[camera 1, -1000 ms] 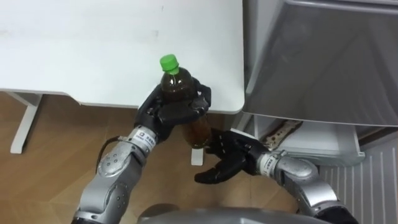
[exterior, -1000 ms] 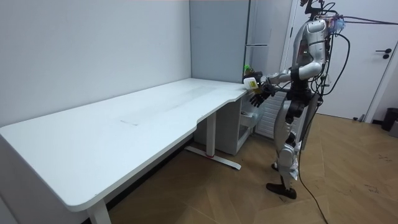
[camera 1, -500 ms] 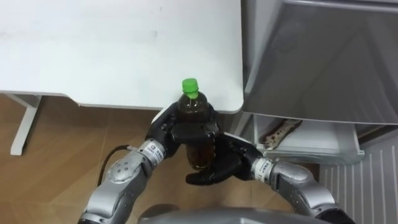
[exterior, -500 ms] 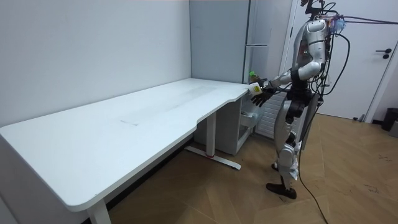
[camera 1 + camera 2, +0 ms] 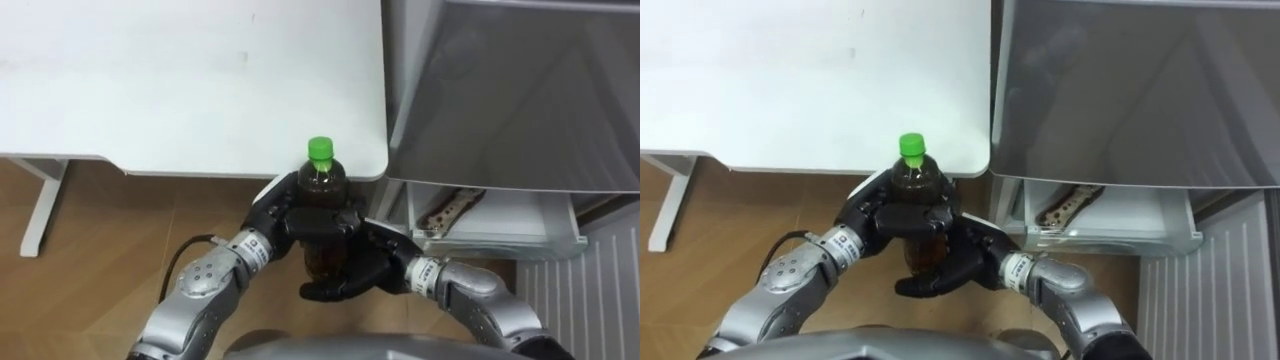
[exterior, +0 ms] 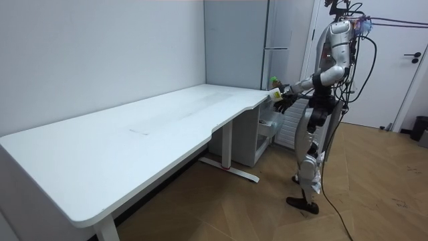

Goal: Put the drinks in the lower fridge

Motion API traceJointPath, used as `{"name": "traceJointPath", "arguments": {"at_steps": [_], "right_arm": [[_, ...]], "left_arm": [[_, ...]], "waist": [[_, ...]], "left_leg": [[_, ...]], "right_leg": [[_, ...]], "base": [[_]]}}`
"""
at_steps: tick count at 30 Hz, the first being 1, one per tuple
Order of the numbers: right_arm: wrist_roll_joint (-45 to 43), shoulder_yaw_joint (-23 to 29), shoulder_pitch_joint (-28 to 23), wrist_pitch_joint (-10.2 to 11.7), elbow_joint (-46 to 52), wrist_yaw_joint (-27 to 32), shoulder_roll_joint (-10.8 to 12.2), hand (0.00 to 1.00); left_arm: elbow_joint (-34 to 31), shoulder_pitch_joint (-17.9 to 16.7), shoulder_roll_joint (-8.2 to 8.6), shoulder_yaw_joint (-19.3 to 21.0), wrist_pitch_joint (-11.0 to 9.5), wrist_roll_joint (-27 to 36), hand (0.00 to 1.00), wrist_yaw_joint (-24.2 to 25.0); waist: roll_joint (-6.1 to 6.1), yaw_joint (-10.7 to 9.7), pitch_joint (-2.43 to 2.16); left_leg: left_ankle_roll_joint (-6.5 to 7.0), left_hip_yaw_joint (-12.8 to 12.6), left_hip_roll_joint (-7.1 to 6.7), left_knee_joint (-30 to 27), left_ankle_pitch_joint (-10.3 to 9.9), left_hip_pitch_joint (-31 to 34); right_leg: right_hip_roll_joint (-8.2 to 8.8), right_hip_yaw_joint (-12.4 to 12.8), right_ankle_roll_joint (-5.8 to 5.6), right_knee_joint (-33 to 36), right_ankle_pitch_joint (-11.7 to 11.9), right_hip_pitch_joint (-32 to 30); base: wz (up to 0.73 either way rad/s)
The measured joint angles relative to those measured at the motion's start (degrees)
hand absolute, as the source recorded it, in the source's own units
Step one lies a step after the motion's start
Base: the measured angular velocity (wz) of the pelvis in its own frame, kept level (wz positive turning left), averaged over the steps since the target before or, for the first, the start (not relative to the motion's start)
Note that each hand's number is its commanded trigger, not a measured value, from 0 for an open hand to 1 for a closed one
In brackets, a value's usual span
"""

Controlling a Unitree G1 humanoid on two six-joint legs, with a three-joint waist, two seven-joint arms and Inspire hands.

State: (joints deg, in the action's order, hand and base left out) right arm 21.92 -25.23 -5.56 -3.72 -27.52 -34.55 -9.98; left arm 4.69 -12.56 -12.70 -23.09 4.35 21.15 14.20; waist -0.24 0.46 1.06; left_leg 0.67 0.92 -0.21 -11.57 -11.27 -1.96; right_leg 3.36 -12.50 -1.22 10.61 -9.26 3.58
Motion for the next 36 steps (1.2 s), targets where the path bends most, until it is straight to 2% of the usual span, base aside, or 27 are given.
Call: {"name": "traceJointPath", "arguments": {"at_steps": [4, 8, 16, 17, 18, 19, 20, 30, 36], "right_arm": [[0.4, -0.3, 0.0, 0.0, -0.1, 1.4, 0.0, 1.00], [0.4, -0.5, 0.0, 0.0, -0.2, 2.1, 0.0, 1.00], [0.4, -0.5, 0.0, 0.5, -0.3, 2.4, 0.0, 1.00], [0.4, -0.5, 0.0, 0.7, -0.3, 2.4, 0.0, 1.00], [0.3, -0.5, 0.0, 0.7, -0.3, 2.4, 0.0, 1.00], [0.3, -0.5, 0.0, 0.7, -0.3, 2.4, 0.0, 1.00], [0.3, -0.5, 0.0, 0.7, -0.3, 2.4, 0.0, 1.00], [0.6, -0.2, 0.0, 0.7, -0.3, 2.0, -0.4, 1.00], [0.7, -0.3, 0.0, 0.7, -0.3, 1.5, -0.6, 1.00]], "left_arm": [[0.0, 0.4, 0.14, -0.4, -0.1, -1.7, 1.00, 0.9], [0.0, 0.4, 0.24, -0.4, -0.1, -2.0, 1.00, 2.3], [0.0, 0.9, 0.73, -0.8, -0.1, -1.7, 1.00, 2.4], [0.0, 0.9, 0.88, -0.7, -0.1, -1.5, 0.75, 2.4], [0.0, 0.9, 0.93, -0.7, -0.1, -1.5, 0.55, 2.4], [0.0, 0.9, 0.95, -0.7, -0.1, -1.5, 0.06, 2.4], [0.0, 0.9, 0.98, -0.7, -0.1, -1.4, 0.00, 2.4], [0.0, 0.9, 1.32, -0.6, -0.2, -1.5, 0.00, 2.6], [0.0, 0.9, 1.32, -0.7, -0.3, -1.5, 0.00, 2.6]], "waist": [[-0.49, 0.2, 0.17], [-1.05, 0.0, 0.11], [-1.09, -0.1, 0.12], [-1.07, -0.2, 0.11], [-1.06, -0.2, 0.10], [-1.06, -0.2, 0.10], [-1.04, -0.1, 0.10], [-0.83, -0.1, 0.00], [-0.23, 0.0, -0.33]], "left_leg": [[0.00, -0.6, 0.11, 0.0, 0.0, 0.3], [-0.02, -0.8, 0.23, 0.0, 0.0, 0.3], [-0.05, -0.9, 0.31, 0.0, 0.0, 0.3], [-0.05, -0.9, 0.31, 0.0, 0.0, 0.3], [-0.05, -0.9, 0.31, 0.0, 0.0, 0.3], [-0.05, -0.9, 0.32, 0.0, 0.0, 0.3], [-0.06, -0.9, 0.33, 0.0, 0.0, 0.3], [-0.06, -1.0, 0.34, 0.0, 0.0, 0.3], [-0.06, -1.1, 0.34, 0.0, 0.0, 0.2]], "right_leg": [[-0.13, 0.8, 0.03, 0.2, 0.0, -0.6], [-0.26, 1.2, 0.06, 0.2, 0.0, -0.7], [-0.34, 1.1, 0.06, 0.1, 0.0, -0.7], [-0.34, 1.1, 0.06, 0.1, 0.0, -0.7], [-0.34, 1.1, 0.07, 0.1, 0.0, -0.7], [-0.35, 1.0, 0.07, 0.1, 0.0, -0.7], [-0.37, 1.1, 0.08, 0.1, 0.0, -0.7], [-0.38, 1.2, 0.09, 0.1, 0.1, -0.7], [-0.38, 1.2, 0.11, 0.2, 0.1, -0.7]], "base": [[-0.08], [-0.01], [0.00], [0.00], [0.00], [0.00], [0.00], [0.00], [0.00]]}}
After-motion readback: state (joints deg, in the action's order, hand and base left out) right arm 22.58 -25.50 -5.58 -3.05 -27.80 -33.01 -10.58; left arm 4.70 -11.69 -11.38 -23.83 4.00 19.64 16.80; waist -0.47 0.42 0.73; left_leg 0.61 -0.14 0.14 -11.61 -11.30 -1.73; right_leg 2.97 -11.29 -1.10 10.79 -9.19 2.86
